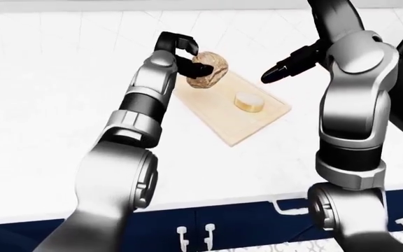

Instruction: Place all breads on the cutting board.

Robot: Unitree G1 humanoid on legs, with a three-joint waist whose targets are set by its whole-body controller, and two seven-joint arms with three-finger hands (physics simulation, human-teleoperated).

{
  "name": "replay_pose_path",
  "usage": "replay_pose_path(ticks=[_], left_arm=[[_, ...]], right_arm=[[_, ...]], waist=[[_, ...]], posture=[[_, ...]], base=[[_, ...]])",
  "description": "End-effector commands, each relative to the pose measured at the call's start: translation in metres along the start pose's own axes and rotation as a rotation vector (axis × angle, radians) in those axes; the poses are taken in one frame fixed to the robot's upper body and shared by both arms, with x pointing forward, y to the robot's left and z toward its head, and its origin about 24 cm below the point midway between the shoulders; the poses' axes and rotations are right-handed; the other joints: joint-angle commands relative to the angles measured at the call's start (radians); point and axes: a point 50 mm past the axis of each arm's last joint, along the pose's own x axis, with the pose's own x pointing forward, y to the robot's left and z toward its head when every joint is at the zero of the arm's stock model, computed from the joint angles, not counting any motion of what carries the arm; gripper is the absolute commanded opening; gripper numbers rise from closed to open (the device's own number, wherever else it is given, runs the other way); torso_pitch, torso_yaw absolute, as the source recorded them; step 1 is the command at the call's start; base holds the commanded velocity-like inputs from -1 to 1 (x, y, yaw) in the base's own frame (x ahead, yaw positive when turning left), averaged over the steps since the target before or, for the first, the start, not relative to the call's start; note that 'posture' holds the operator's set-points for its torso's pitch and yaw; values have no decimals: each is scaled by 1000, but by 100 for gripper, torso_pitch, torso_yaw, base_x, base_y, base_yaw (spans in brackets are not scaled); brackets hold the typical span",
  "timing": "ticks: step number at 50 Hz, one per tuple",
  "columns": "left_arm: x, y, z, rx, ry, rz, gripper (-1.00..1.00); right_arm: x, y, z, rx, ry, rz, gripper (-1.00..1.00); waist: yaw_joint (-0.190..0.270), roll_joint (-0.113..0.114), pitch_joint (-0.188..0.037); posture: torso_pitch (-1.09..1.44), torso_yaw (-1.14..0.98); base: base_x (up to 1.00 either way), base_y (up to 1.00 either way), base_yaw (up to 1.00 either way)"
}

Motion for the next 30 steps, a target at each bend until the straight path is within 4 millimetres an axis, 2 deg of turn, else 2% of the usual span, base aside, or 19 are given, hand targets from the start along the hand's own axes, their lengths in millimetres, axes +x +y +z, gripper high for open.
replay_pose_path(ticks=[1, 23, 30], left_arm=[[-5, 4, 29, 4, -116, 17, -100], [-1, -9, 5, 94, -49, -2, -100], [-1, -11, 6, 115, -52, 4, -100]], right_arm=[[-4, -13, 17, -8, -68, -55, 100], [-9, -16, 14, -4, -64, -64, 100], [-10, -15, 14, -3, -64, -64, 100]], waist=[[1, -3, -35], [0, -6, -36], [0, -8, -37]], posture=[[0, 0], [0, 0], [0, 0]], base=[[0, 0, 0], [0, 0, 0], [0, 0, 0]])
